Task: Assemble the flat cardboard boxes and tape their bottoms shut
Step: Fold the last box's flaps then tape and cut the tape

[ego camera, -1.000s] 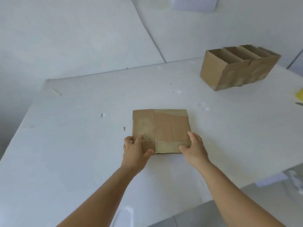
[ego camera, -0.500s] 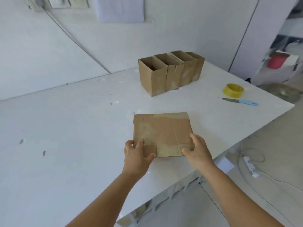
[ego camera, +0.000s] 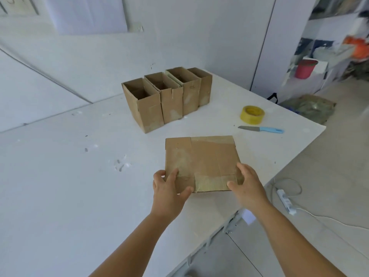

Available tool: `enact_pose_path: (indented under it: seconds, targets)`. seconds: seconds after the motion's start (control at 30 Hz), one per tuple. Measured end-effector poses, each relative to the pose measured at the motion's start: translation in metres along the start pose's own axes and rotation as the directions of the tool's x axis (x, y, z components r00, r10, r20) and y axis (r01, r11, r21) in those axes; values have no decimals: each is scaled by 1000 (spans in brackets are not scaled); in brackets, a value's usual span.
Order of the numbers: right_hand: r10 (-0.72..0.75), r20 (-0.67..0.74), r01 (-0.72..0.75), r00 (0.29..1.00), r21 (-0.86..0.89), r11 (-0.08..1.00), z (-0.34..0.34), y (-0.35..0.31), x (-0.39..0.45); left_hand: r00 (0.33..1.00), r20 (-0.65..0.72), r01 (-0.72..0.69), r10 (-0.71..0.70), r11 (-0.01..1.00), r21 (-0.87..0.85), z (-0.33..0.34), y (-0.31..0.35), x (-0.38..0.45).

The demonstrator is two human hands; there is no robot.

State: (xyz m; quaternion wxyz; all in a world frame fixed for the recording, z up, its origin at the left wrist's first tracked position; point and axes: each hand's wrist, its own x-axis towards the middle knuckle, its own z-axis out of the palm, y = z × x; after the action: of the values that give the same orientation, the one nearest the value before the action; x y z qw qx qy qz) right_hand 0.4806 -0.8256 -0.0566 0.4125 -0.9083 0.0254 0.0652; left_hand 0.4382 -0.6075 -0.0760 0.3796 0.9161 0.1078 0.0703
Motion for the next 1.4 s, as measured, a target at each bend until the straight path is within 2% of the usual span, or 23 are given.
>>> enact_pose_path:
  seconds: [0.23, 0.43, 0.73, 0.87, 1.17, 1.4]
  targets:
    - [16, -32, -18, 999, -50, 999, -36, 7, 69, 1000, -7, -20, 19, 998, -51, 35, 33, 62]
    - [-10, -22, 10, 1000, -27, 1000, -45, 6, 117, 1000, -3, 11, -11, 1000, 19, 46, 49, 97]
    - [-185, 76, 183, 980, 39, 982, -64, -5, 202, 970, -177, 172, -164, 985, 29, 61, 82, 132]
    - [-294, 166, 288, 941, 56, 956, -82, -6, 241, 928, -252, 287, -276, 958, 9, 73, 109, 139]
    - [-460, 247, 429, 853, 171, 887, -127, -11, 281, 764, -462, 470, -451, 879, -81, 83, 173, 136]
    - [-515, 219, 453, 829, 276, 847, -140, -23, 280, 680, -548, 396, -487, 873, -283, 64, 196, 131]
